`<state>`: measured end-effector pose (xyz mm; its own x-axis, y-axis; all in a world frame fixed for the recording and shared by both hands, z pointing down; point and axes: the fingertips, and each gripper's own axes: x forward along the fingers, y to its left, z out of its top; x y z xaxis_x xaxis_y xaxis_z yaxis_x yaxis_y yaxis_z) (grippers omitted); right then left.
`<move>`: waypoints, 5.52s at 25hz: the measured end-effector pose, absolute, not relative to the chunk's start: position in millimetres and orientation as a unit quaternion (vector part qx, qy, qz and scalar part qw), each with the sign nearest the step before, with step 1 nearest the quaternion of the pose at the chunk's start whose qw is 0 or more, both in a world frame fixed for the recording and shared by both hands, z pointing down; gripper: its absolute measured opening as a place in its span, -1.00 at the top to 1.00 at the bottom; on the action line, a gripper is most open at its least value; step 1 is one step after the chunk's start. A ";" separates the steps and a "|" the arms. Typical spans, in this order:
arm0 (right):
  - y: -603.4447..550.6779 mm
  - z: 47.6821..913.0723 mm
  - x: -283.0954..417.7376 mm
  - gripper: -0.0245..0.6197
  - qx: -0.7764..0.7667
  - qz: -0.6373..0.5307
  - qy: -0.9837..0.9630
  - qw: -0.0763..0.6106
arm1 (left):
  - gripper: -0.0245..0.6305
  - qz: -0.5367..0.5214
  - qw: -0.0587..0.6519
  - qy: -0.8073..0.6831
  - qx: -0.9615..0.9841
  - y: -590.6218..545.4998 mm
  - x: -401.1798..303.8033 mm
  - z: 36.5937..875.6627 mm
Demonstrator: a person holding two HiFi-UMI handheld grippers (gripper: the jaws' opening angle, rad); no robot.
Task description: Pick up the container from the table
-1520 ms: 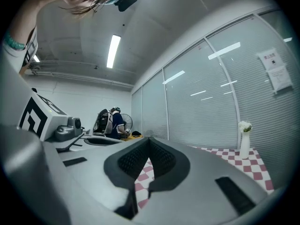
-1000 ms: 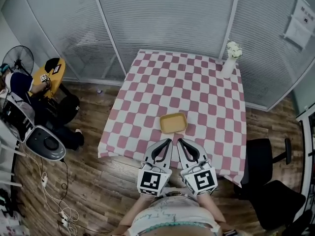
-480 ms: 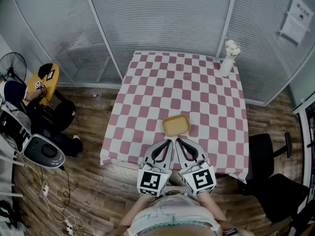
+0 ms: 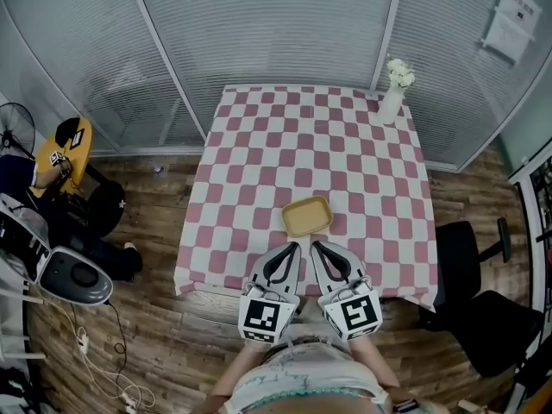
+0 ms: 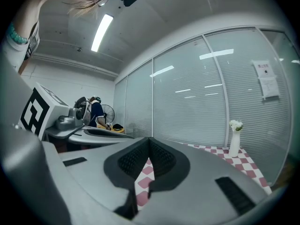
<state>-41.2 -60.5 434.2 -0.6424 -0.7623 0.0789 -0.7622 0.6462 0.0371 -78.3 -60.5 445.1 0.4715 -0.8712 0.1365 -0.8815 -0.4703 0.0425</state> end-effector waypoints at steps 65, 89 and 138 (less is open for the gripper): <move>-182.7 415.5 -43.1 0.95 0.486 -0.005 -0.873 0.024 | 0.87 0.038 0.031 -0.439 0.897 -184.6 -81.6 422.7; -216.9 469.8 -42.3 0.95 0.471 0.016 -0.878 0.086 | 0.87 0.042 0.047 -0.449 0.891 -194.9 -85.5 429.3; -268.1 718.8 13.4 0.95 0.411 0.190 -0.816 0.360 | 0.87 0.060 0.076 -0.455 0.885 -210.8 -104.4 455.8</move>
